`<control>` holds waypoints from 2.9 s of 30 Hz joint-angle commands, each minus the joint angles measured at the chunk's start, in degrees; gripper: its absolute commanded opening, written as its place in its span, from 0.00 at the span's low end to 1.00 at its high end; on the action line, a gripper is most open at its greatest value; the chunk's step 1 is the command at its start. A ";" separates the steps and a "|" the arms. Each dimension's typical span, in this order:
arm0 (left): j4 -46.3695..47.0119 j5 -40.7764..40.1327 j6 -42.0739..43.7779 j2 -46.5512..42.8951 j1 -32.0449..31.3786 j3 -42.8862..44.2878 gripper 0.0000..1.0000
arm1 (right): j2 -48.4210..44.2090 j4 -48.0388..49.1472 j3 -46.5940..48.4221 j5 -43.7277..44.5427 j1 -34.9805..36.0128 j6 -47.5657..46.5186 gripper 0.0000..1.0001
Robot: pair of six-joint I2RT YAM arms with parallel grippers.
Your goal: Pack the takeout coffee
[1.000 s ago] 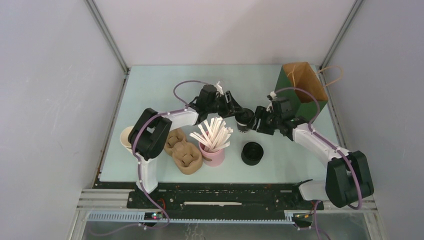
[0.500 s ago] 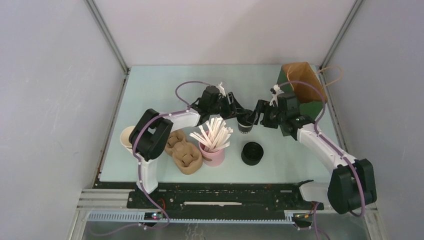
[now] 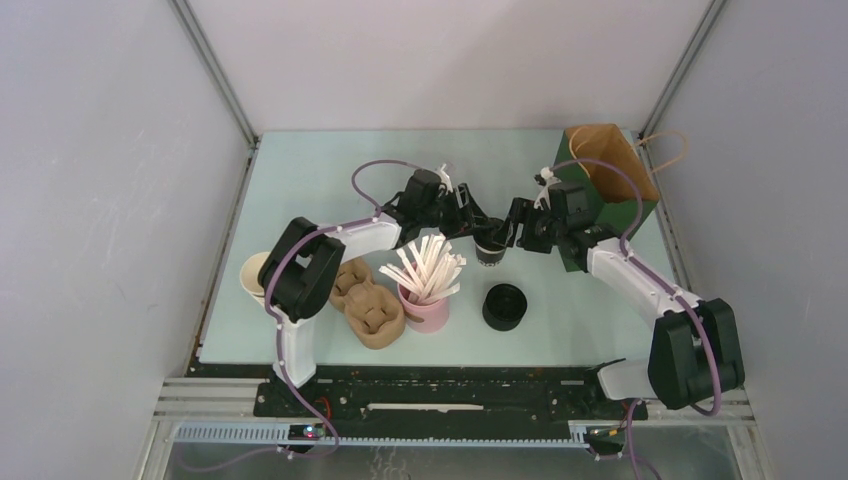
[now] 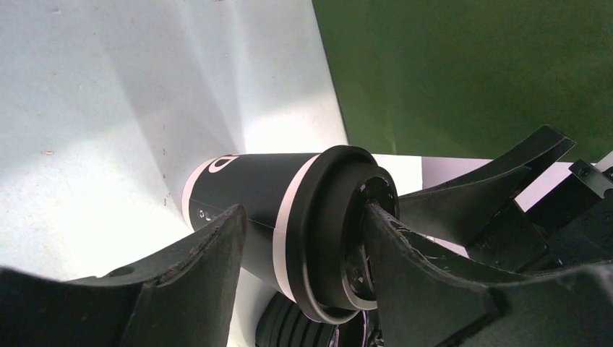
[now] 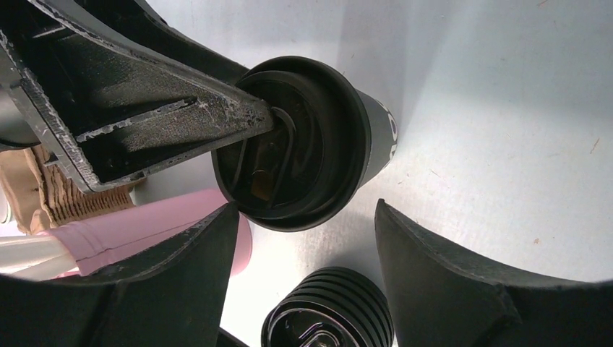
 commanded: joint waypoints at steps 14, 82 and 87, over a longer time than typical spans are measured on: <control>-2.43 -0.22 2.36 -1.90 -0.44 1.64 0.63 | 1.00 -0.19 4.35 -1.90 -1.13 0.72 0.77; -3.72 3.50 2.64 -1.29 3.82 4.30 0.67 | 12.67 1.39 7.11 8.18 3.19 -5.46 0.55; -3.59 6.29 2.57 0.02 3.09 5.42 0.67 | 13.87 2.71 7.12 4.46 3.29 -5.58 0.54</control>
